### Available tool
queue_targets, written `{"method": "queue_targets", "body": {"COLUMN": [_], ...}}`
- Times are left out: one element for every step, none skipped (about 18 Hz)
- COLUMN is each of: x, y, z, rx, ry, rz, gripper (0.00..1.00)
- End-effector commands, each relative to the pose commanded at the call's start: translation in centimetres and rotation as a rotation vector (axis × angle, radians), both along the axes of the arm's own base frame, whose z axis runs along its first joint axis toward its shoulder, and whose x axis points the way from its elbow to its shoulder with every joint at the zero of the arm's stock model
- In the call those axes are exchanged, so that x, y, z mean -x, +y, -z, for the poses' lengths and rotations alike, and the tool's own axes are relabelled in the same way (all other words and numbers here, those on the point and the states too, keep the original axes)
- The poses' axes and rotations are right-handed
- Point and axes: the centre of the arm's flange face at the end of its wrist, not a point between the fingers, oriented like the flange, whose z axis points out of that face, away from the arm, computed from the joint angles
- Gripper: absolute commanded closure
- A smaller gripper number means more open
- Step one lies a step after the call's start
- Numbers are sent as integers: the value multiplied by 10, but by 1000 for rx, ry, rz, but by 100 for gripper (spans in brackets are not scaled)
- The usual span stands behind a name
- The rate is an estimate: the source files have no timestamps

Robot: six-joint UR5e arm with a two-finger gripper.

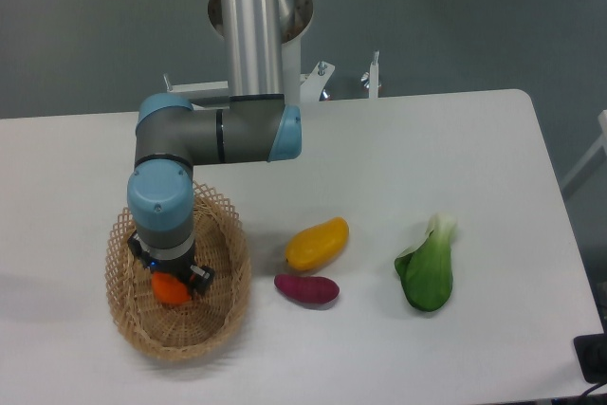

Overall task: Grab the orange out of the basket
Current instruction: 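Lower the gripper onto the orange in the basket and close it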

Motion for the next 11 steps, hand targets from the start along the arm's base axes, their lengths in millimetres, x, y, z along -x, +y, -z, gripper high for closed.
{"method": "queue_targets", "body": {"x": [0, -1, 0, 1, 2, 7, 13, 18, 26, 34, 44], "y": [0, -1, -2, -3, -4, -8, -10, -12, -14, -18, -24], "z": [-8, -15, -22, -27, -31, -38, -39, -39, -41, -50, -56], "rx": [-12, -22, -30, -37, -42, -52, -52, -52, -56, -67, -73], "ry": [6, 11, 15, 19, 24, 30, 32, 32, 35, 44, 50], "rz": [0, 0, -2, 1, 0, -3, -13, -20, -33, -40, -45], "gripper": [57, 57, 57, 57, 57, 56, 56, 56, 56, 56, 56]}}
